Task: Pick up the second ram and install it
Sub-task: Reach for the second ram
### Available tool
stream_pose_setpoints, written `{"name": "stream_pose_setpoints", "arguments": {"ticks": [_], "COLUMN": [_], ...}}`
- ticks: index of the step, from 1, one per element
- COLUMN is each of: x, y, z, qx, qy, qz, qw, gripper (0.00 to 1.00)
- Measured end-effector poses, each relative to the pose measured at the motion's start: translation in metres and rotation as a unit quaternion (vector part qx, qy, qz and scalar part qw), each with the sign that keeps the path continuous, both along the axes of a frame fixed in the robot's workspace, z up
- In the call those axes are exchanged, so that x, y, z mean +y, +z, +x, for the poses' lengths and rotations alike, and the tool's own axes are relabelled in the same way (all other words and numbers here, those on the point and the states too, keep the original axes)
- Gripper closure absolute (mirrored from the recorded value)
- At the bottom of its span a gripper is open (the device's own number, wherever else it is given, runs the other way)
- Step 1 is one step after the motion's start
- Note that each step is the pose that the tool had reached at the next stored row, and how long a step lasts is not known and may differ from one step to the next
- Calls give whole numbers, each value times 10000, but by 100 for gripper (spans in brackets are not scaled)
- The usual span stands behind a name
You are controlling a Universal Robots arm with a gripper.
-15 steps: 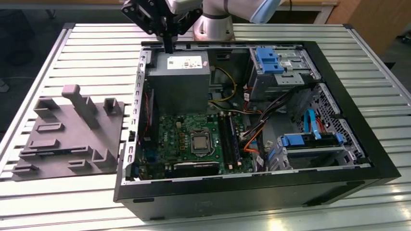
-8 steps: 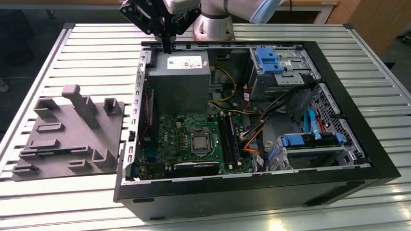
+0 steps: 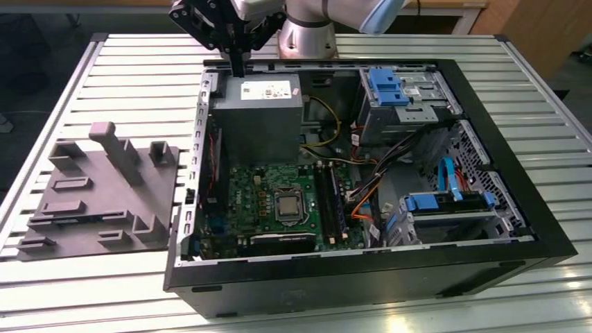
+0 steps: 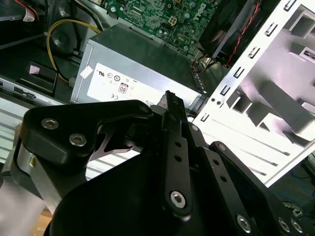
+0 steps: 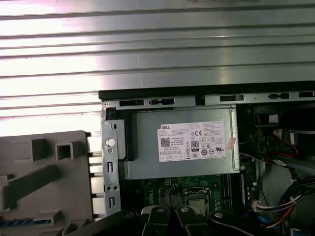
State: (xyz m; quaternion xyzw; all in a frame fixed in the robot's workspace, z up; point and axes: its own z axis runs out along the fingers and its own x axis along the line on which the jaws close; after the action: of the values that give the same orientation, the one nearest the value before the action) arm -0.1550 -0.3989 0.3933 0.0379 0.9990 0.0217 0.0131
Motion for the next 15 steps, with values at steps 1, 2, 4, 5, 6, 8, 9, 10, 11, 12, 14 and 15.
{"name": "stream_pose_setpoints", "arguments": {"ticks": [1,2,4,5,6,8,9,10,11,12,14,15], "x": [0,0,0,0,0,0,0,0,0,0,0,0], "y": [0,0,0,0,0,-1,0,0,0,0,0,0], "z": [-5,-11,-23,-30,-36,-46,-51,-55,-59,-63,-72,-77], "qx": [0,0,0,0,0,0,0,0,0,0,0,0], "qy": [0,0,0,0,0,0,0,0,0,0,0,1], "qz": [0,0,0,0,0,0,0,0,0,0,0,0], "qw": [10000,10000,10000,10000,10000,10000,10000,10000,10000,10000,10000,10000], "gripper": [89,89,89,89,89,89,89,89,89,89,89,89]}}
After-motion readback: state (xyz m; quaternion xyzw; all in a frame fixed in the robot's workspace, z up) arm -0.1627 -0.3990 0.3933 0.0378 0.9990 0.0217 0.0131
